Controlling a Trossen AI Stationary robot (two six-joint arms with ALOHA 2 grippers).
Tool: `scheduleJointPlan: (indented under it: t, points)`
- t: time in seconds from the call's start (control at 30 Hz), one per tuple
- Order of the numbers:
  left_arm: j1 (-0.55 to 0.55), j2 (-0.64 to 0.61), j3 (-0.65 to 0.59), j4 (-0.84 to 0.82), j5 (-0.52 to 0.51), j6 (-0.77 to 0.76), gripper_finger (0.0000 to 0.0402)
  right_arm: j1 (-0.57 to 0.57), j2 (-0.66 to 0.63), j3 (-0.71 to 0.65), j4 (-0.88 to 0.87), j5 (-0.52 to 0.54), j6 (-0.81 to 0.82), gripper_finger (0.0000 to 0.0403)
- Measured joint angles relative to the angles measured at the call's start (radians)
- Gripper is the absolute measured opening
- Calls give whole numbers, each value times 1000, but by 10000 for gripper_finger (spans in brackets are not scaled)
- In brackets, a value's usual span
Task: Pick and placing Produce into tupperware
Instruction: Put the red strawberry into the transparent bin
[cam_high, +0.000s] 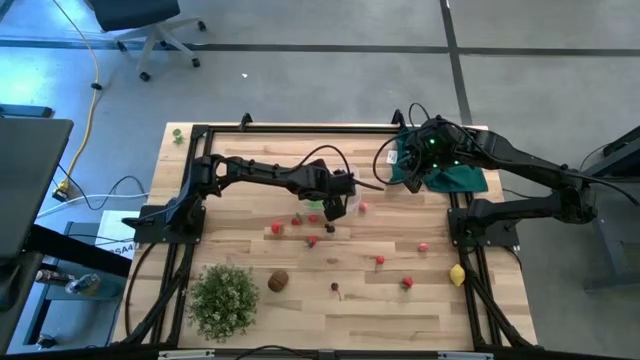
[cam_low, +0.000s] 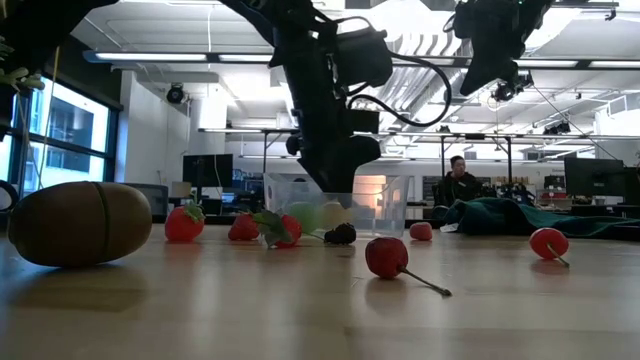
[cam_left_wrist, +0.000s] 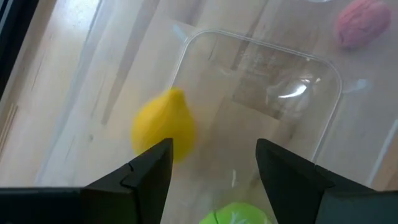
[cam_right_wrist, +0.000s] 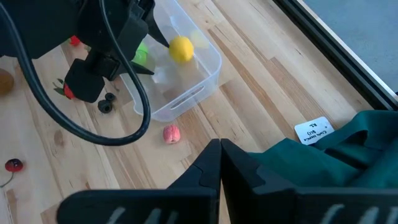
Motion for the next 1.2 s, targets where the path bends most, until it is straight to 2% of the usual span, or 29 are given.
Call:
scheduleJointPlan:
  t: [0.2,0.37,0.43,0.5,0.77,0.93,1.1,1.2]
  points:
    - [0,-12,0,-6,62,7,218,0,0,0,0,0,0,0]
    - [15,-48,7,-44,256,-21,218,0,0,0,0,0,0,0]
    - [37,-74,24,-125,355,-49,218,0,0,0,1,0,0,0]
    - [48,-100,47,-177,396,-66,218,0,0,0,2,0,0,0]
    - [79,-261,99,-450,370,-93,218,0,1,0,8,0,0,0]
    - [70,-365,100,-628,301,-128,218,0,1,0,8,0,0,0]
    - [37,-388,98,-795,267,-176,218,0,1,0,8,0,0,0]
    - [9,-392,63,-815,265,-224,218,0,1,0,8,0,0,0]
